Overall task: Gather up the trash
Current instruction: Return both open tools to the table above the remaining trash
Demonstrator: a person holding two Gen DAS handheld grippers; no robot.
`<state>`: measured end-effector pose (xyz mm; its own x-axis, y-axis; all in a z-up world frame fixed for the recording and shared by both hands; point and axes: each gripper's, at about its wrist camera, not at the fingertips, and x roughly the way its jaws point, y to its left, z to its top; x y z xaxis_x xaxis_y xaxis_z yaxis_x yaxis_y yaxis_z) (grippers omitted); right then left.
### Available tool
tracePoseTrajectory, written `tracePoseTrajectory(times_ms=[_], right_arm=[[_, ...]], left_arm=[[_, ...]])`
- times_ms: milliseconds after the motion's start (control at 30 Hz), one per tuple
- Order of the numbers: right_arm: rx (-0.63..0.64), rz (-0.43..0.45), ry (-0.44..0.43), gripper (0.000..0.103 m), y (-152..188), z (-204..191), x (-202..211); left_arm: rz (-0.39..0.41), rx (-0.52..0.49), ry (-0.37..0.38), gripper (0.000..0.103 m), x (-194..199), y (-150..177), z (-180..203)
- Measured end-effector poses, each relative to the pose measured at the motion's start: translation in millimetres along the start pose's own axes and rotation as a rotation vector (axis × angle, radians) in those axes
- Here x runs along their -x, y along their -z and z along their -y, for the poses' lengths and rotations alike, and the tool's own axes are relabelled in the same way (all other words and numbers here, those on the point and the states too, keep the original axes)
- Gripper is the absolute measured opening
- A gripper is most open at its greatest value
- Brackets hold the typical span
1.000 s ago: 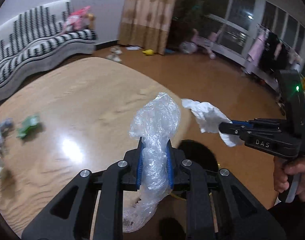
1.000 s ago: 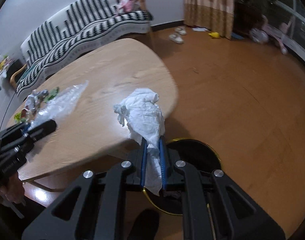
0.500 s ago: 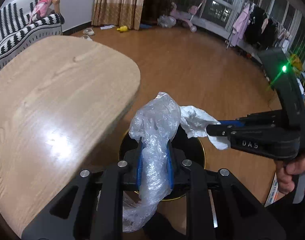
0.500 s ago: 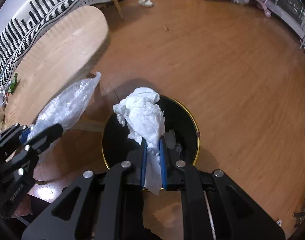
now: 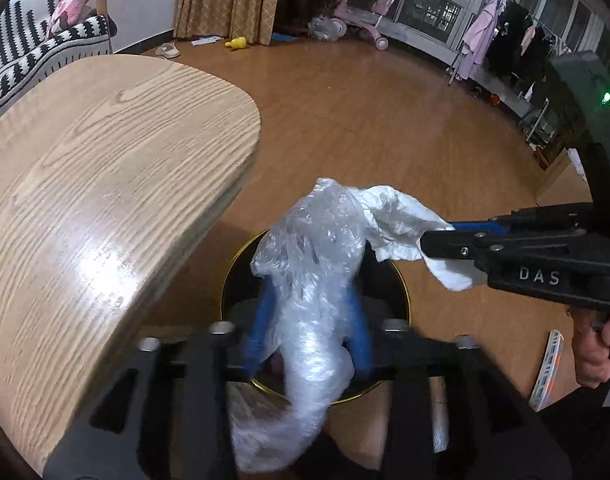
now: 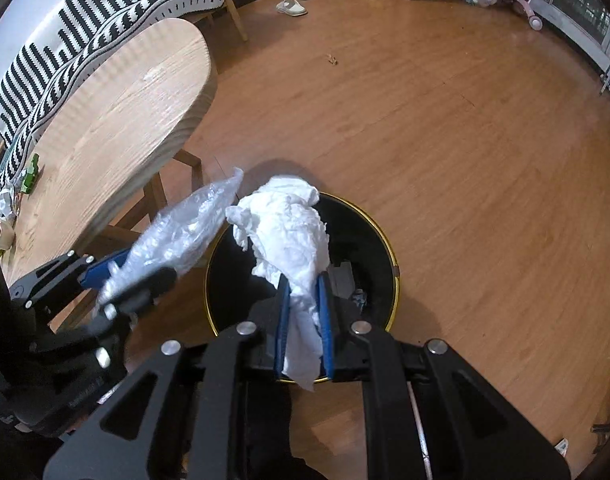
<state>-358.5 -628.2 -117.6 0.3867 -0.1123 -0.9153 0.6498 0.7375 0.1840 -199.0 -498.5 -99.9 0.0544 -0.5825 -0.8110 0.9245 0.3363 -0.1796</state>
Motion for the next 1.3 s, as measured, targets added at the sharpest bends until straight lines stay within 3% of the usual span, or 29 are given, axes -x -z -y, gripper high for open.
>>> tracePoseTrajectory(times_ms=[33, 100, 133, 167, 467, 700, 800, 933, 1100, 1200, 1300], right_arm=[[-0.003, 0.003, 0.002, 0.017, 1, 0, 0], [-0.003, 0.008, 0.010, 0.037, 1, -1, -1], [-0.003, 0.017, 0.016, 0.053, 1, -1, 1], [-0.002, 0.025, 0.018, 0.055, 2, -1, 2], [-0.003, 0.047, -0.001, 0.055, -1, -8, 8], [0.040, 0.140, -0.060, 0.055, -18, -49, 33], [0.092, 0.190, -0.102, 0.056, -27, -84, 44], [0.166, 0.208, -0.173, 0.061, -38, -146, 43], [0.293, 0.195, -0.246, 0.064, -46, -246, 32], [0.340, 0.197, -0.277, 0.068, -47, -297, 24], [0.369, 0.197, -0.311, 0.074, -51, -348, 12]], left_arm=[[0.007, -0.003, -0.004, 0.058, 1, 0, 2], [0.011, -0.011, -0.005, 0.068, 2, 0, 3], [0.012, -0.013, -0.007, 0.071, 3, 0, 3], [0.017, -0.012, -0.007, 0.076, 4, 1, 2], [0.046, 0.003, -0.005, 0.078, 24, 4, -5], [0.130, 0.033, -0.030, 0.088, 77, 10, -31], [0.179, 0.087, -0.086, 0.090, 111, 16, -65], [0.236, 0.201, -0.247, 0.092, 160, 36, -128], [0.266, 0.372, -0.431, 0.093, 219, 76, -221], [0.276, 0.431, -0.542, 0.093, 246, 98, -266], [0.267, 0.472, -0.604, 0.094, 262, 114, -299]])
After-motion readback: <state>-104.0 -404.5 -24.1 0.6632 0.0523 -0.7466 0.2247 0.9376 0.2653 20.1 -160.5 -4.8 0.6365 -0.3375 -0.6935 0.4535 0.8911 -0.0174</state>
